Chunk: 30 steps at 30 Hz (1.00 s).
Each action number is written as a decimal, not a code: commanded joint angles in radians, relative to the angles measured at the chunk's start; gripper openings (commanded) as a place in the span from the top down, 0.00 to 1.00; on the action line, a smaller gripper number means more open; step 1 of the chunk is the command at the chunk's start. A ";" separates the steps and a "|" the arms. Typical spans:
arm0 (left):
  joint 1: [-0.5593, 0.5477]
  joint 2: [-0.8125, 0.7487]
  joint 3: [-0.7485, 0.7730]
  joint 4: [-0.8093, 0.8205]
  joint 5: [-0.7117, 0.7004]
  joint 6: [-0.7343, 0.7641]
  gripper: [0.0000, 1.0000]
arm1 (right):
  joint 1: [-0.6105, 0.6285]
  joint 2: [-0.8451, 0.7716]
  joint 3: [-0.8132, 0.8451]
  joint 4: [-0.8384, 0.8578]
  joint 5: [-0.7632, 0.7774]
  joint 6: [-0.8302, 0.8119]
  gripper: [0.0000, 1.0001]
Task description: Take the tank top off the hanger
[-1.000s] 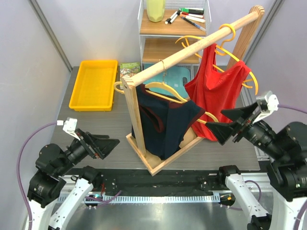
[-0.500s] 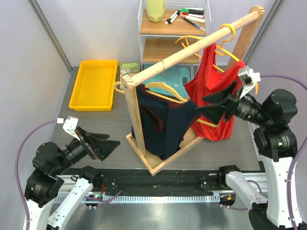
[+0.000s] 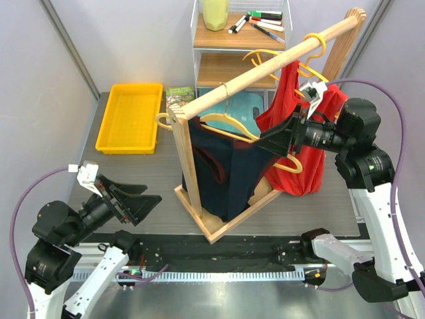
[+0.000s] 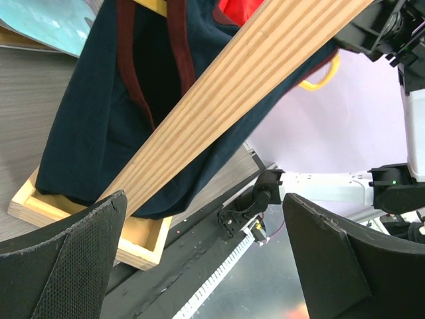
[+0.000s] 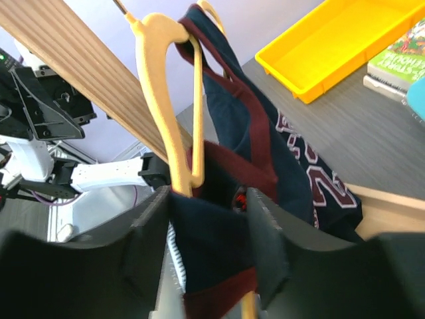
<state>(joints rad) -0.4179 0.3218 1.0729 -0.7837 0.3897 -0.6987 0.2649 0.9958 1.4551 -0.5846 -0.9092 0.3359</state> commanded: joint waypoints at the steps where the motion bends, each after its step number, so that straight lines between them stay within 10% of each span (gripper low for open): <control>1: -0.001 0.054 0.050 -0.011 0.018 0.001 0.01 | 0.048 0.009 0.044 -0.046 0.059 -0.029 0.50; 30: -0.001 0.207 0.213 0.043 0.012 -0.091 0.09 | 0.180 -0.023 -0.007 0.146 0.214 0.120 0.99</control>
<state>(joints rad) -0.4179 0.5091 1.2690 -0.7902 0.3862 -0.7780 0.4442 0.9710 1.4303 -0.5617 -0.7448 0.3992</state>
